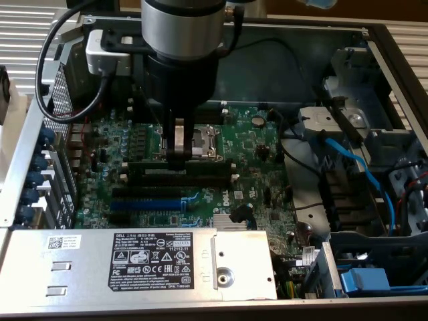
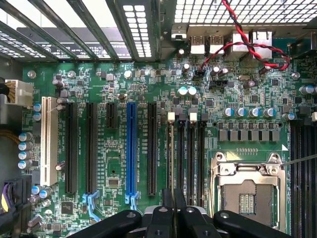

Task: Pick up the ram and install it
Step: 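Insert the ram into the slot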

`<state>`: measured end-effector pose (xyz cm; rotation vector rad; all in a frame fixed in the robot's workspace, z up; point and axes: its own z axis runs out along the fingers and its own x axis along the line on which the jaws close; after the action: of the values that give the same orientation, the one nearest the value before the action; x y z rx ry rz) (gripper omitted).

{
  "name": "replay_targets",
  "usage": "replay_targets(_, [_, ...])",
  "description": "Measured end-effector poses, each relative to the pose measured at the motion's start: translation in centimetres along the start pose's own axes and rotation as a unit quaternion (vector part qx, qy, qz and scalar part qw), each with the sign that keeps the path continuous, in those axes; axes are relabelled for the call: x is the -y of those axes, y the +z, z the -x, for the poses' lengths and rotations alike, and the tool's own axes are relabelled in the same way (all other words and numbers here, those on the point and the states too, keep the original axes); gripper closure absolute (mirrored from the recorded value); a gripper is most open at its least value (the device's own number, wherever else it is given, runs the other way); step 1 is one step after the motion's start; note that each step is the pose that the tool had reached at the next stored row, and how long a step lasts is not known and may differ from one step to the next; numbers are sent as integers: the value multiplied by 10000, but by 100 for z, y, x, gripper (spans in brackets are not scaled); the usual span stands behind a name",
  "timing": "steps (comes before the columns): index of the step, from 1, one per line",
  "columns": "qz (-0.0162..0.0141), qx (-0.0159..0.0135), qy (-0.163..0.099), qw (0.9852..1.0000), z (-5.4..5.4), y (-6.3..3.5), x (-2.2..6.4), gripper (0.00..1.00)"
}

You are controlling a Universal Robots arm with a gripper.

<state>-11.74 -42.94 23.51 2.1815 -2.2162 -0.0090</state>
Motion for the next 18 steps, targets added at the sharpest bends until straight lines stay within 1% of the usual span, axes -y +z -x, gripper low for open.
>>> replay_targets(14, [-1,-3,0,10000,6,11,-5,88])
replay_targets(18, [-2,-11,0,10000,6,24,-1,88])
